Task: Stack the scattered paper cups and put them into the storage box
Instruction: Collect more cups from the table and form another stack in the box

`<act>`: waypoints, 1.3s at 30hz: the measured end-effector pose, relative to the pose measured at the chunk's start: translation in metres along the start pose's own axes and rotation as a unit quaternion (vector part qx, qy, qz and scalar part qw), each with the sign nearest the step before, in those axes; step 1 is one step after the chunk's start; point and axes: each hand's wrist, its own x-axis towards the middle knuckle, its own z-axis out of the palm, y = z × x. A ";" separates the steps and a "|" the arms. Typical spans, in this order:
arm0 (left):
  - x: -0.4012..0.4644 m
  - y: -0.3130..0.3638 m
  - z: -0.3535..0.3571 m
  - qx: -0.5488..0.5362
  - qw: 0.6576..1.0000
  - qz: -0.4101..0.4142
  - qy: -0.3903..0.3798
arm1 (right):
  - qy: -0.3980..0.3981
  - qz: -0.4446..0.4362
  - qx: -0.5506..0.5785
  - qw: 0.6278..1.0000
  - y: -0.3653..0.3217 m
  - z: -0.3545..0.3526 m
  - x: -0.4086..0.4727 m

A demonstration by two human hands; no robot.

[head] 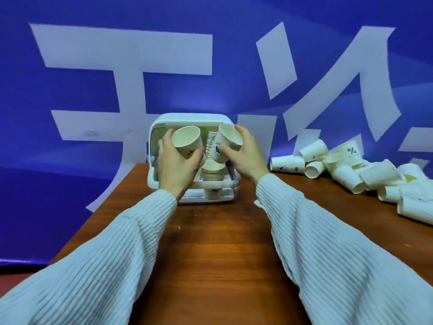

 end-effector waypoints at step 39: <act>0.035 -0.005 0.024 -0.225 0.955 -0.130 -0.140 | -0.134 0.106 -0.139 0.975 0.024 0.057 -0.011</act>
